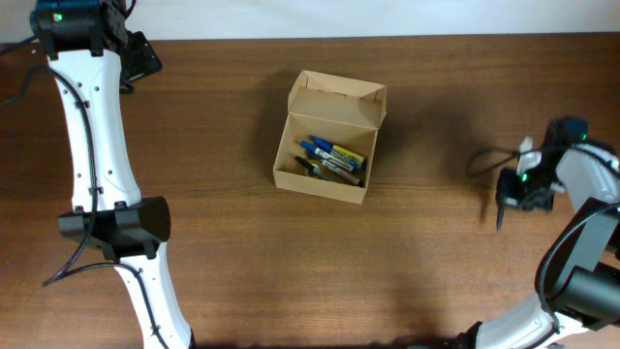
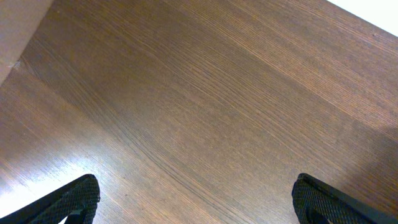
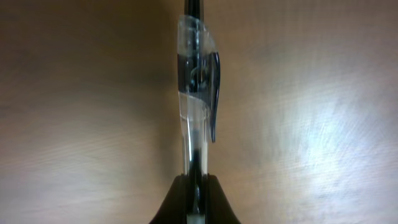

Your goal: Pack container

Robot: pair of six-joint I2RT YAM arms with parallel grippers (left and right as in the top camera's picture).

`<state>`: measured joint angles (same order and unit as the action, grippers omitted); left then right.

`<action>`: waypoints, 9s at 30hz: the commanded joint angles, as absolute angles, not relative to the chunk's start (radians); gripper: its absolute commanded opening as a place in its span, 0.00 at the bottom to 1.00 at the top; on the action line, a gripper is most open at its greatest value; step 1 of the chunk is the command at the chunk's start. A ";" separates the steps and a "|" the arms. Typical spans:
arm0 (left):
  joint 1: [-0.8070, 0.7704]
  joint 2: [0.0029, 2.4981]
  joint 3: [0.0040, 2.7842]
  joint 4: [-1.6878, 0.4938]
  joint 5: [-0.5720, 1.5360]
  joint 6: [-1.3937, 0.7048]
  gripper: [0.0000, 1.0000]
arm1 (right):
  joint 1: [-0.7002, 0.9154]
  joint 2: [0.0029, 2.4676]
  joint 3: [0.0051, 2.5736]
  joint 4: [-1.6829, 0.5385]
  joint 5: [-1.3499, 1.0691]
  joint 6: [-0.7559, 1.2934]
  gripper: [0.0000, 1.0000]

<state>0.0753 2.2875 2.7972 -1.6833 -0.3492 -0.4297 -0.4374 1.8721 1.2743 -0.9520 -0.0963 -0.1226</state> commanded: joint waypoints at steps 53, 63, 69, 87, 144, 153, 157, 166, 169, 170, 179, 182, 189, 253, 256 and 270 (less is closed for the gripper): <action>0.080 2.292 2.812 -1.685 -0.363 -0.424 1.00 | 0.530 2.367 2.130 -1.299 -0.093 -0.694 0.04; 0.080 2.292 2.812 -1.685 -0.363 -0.424 1.00 | 0.510 2.354 2.130 -1.311 -0.093 -0.615 0.53; 0.080 2.292 2.812 -1.685 -0.363 -0.424 1.00 | 0.509 2.246 2.150 -1.322 -0.088 -0.606 0.51; 0.080 2.292 2.812 -1.685 -0.363 -0.424 1.00 | 0.297 1.633 2.228 -1.298 0.196 -0.211 0.63; 0.009 2.082 3.019 -1.504 -0.093 -0.088 1.00 | -0.197 1.609 2.484 -1.358 -0.150 -0.043 0.99; 0.009 2.082 3.019 -1.504 -0.093 -0.088 1.00 | -0.197 1.611 2.484 -1.358 -0.150 -0.043 0.99; 0.009 2.082 3.019 -1.504 -0.093 -0.088 1.00 | -0.197 1.611 2.484 -1.358 -0.150 -0.043 0.99; 0.009 2.082 3.019 -1.504 -0.093 -0.088 1.00 | -0.197 1.611 2.484 -1.358 -0.150 -0.043 0.99; 0.009 2.082 3.019 -1.504 -0.093 -0.088 1.00 | -0.197 1.611 2.484 -1.358 -0.150 -0.043 0.99; 0.009 2.082 3.019 -1.504 -0.093 -0.088 1.00 | -0.197 1.611 2.484 -1.358 -0.150 -0.043 0.99; 0.009 2.082 3.019 -1.504 -0.093 -0.088 1.00 | -0.197 1.611 2.484 -1.358 -0.150 -0.043 0.99; 0.009 2.082 3.019 -1.504 -0.093 -0.088 1.00 | -0.197 1.611 2.484 -1.403 -0.150 -0.043 0.99; 0.009 2.082 3.019 -1.504 -0.093 -0.088 1.00 | -0.197 1.611 2.484 -1.470 -0.150 -0.044 0.99; -0.015 2.431 2.635 -1.317 0.216 -0.056 0.46 | -0.131 2.202 2.282 -1.457 -0.360 0.083 0.67; -0.016 2.474 2.635 -1.320 0.244 -0.064 0.12 | -0.124 2.221 2.282 -1.449 -0.355 0.084 0.14; -0.013 2.699 2.635 -1.318 0.701 -0.066 0.02 | -0.143 2.362 2.281 -1.397 -0.466 0.174 0.04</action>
